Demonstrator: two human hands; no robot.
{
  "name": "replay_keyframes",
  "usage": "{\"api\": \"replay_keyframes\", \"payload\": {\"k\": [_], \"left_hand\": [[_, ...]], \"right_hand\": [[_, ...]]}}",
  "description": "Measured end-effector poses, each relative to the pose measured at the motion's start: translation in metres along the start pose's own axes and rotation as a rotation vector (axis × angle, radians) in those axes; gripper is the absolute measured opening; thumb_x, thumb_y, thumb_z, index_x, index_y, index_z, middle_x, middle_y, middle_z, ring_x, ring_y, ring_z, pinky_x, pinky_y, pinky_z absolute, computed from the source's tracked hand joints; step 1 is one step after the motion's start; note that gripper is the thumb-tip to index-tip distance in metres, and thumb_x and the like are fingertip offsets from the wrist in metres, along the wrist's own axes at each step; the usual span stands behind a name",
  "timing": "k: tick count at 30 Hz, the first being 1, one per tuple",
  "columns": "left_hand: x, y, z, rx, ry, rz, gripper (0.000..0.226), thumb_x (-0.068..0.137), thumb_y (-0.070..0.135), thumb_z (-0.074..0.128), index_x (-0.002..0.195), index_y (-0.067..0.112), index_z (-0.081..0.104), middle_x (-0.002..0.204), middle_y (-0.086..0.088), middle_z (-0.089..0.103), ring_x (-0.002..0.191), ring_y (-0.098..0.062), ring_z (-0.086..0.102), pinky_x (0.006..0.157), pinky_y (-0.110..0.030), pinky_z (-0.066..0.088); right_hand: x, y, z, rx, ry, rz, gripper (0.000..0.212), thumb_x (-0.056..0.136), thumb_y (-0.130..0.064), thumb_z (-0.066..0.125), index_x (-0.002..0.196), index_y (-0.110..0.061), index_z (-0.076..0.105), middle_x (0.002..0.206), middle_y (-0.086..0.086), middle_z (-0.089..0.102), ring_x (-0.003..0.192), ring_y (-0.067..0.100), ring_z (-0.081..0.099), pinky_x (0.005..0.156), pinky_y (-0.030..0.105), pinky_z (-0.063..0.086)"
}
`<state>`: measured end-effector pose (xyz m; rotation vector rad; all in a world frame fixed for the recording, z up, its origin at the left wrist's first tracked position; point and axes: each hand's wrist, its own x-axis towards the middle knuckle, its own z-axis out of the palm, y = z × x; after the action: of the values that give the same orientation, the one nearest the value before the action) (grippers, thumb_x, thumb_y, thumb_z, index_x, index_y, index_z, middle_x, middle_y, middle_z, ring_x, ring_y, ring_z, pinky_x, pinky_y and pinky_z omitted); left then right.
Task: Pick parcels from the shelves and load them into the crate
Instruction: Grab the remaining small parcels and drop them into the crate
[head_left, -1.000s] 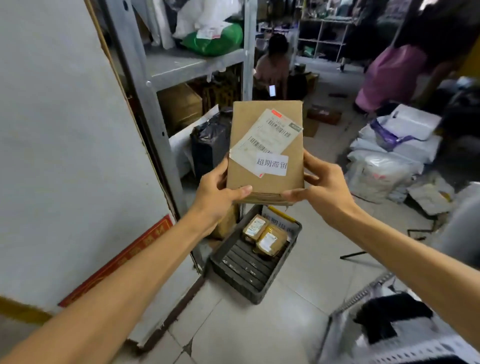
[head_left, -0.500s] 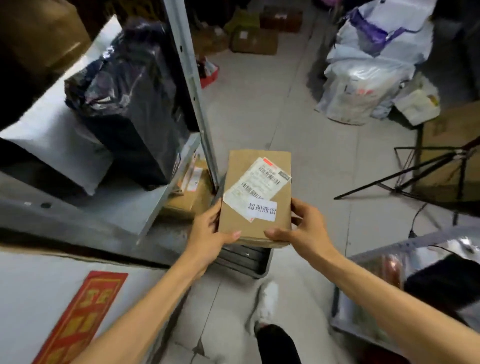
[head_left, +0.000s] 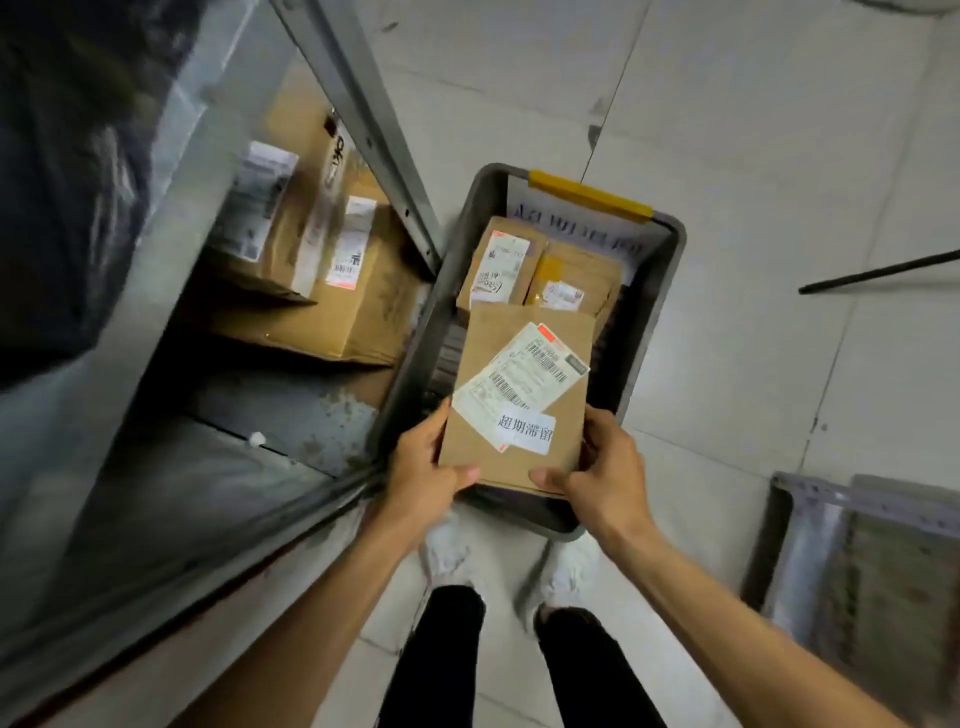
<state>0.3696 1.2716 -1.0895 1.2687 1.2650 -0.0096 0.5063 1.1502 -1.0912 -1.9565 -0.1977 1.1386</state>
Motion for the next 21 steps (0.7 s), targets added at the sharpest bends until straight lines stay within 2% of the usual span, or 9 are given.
{"api": "replay_keyframes", "payload": {"k": [2,4,8,10,12,15,18,21], "left_hand": [[0.030,-0.020,0.003,0.036,-0.026,-0.016,0.088,0.070,-0.024,0.065,0.133,0.037,0.049,0.106,0.022,0.068,0.100,0.004,0.063,0.084,-0.016,0.051],[0.057,-0.042,0.003,0.053,-0.029,-0.048,0.086,0.070,-0.023,0.066,0.137,0.029,0.051,0.112,0.017,0.068,0.106,-0.002,0.063,0.085,-0.018,0.051],[0.118,-0.074,-0.004,0.143,-0.049,-0.063,0.085,0.072,-0.021,0.066,0.140,0.027,0.049,0.114,0.016,0.066,0.114,-0.008,0.060,0.087,-0.022,0.051],[0.152,-0.083,-0.009,0.193,-0.068,-0.030,0.083,0.073,-0.020,0.066,0.139,0.027,0.050,0.121,0.007,0.065,0.118,-0.015,0.058,0.092,-0.030,0.052],[0.180,-0.086,-0.013,0.287,-0.062,0.023,0.080,0.073,-0.016,0.068,0.136,0.030,0.051,0.121,0.005,0.064,0.118,-0.017,0.058,0.093,-0.034,0.053],[0.206,-0.089,-0.011,0.500,0.020,0.070,0.066,0.071,-0.004,0.073,0.130,0.021,0.058,0.120,-0.003,0.067,0.114,-0.024,0.060,0.096,-0.039,0.051],[0.207,-0.097,-0.006,0.678,0.084,-0.033,0.060,0.072,0.006,0.077,0.128,0.014,0.057,0.123,-0.010,0.064,0.116,-0.029,0.058,0.098,-0.040,0.048],[0.193,-0.112,0.006,0.789,0.004,-0.069,0.055,0.083,0.006,0.067,0.135,0.013,0.049,0.139,-0.008,0.050,0.130,-0.024,0.045,0.108,-0.030,0.036]], "right_hand": [[0.026,0.019,0.013,-0.003,0.028,0.029,0.076,0.057,0.010,0.085,0.121,-0.015,0.054,0.104,-0.011,0.066,0.097,0.004,0.063,0.078,0.016,0.055],[0.047,0.037,0.028,-0.001,0.048,0.059,0.073,0.056,0.008,0.086,0.118,-0.015,0.054,0.103,-0.012,0.065,0.098,0.005,0.062,0.086,0.025,0.055],[0.089,0.070,0.067,0.036,0.097,0.076,0.076,0.059,0.007,0.085,0.125,-0.015,0.053,0.105,-0.016,0.064,0.098,-0.002,0.061,0.090,0.021,0.053],[0.114,0.084,0.090,0.097,0.130,0.095,0.076,0.062,0.008,0.084,0.127,-0.013,0.052,0.113,-0.008,0.064,0.108,0.007,0.060,0.093,0.024,0.051],[0.141,0.097,0.110,0.152,0.160,0.103,0.074,0.062,0.011,0.082,0.126,-0.012,0.052,0.118,-0.003,0.064,0.113,0.013,0.059,0.094,0.023,0.050],[0.163,0.115,0.135,0.176,0.200,0.114,0.073,0.061,0.013,0.081,0.123,-0.009,0.051,0.123,0.003,0.064,0.116,0.018,0.059,0.100,0.032,0.049],[0.160,0.135,0.152,0.137,0.188,0.130,0.070,0.065,0.014,0.077,0.123,-0.011,0.049,0.124,0.002,0.062,0.117,0.018,0.058,0.099,0.030,0.049],[0.163,0.143,0.169,0.124,0.120,0.090,0.071,0.068,0.015,0.074,0.130,-0.008,0.048,0.120,0.000,0.062,0.113,0.013,0.058,0.094,0.019,0.049]]}}
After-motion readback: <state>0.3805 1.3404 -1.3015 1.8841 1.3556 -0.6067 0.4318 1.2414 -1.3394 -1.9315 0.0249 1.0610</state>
